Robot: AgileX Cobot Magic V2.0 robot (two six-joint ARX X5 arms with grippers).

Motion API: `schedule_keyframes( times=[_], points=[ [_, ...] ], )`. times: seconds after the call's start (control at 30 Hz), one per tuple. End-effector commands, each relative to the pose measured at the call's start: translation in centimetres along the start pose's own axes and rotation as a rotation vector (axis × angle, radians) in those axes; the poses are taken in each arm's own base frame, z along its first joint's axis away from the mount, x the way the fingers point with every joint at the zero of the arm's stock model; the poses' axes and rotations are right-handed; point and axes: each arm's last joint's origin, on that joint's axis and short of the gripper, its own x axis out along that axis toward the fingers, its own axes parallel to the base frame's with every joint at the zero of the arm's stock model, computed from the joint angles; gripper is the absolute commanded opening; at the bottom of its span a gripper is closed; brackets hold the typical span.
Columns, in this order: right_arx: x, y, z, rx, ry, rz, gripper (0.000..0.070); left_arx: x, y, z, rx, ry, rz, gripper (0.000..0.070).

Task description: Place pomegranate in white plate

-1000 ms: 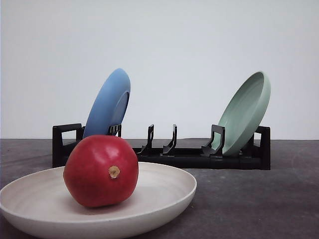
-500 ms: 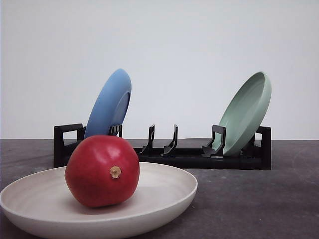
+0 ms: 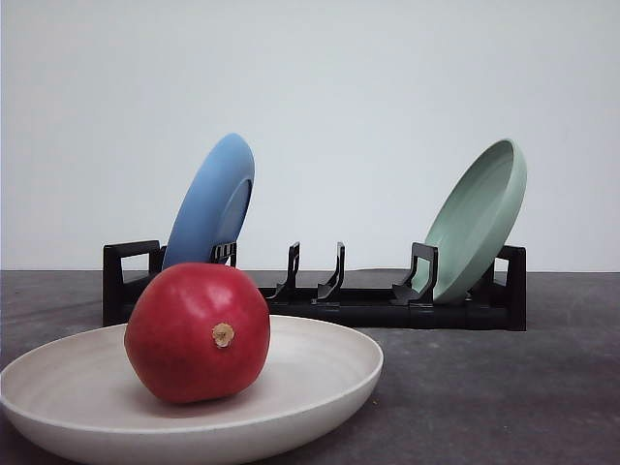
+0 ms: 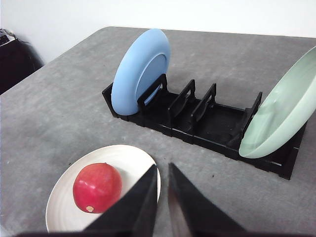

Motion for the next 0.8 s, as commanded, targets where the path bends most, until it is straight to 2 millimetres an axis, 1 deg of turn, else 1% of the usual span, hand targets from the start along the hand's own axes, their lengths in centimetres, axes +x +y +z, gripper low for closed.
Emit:
schedule_keyframes(
  times=[0.0, 0.17, 0.3, 0.6, 0.77],
  points=[
    [-0.1, 0.1, 0.2, 0.009, -0.009, 0.011, 0.0033, 0.5, 0.0, -0.6, 0.014, -0.016, -0.057, 0.0],
    [-0.1, 0.1, 0.2, 0.009, -0.008, 0.011, 0.0033, 2.2, -0.3, -3.8, 0.033, -0.051, -0.212, 0.0],
    [-0.1, 0.1, 0.2, 0.009, -0.008, 0.011, 0.0033, 2.4, -0.2, -5.7, 0.046, -0.051, -0.218, 0.0],
    [-0.1, 0.1, 0.2, 0.009, -0.009, 0.011, 0.0033, 2.8, 0.5, -8.2, 0.036, -0.051, -0.15, 0.0],
    [-0.1, 0.1, 0.2, 0.009, -0.008, 0.011, 0.0033, 3.0, 0.7, -9.0, 0.039, -0.03, -0.132, 0.0]
  ],
)
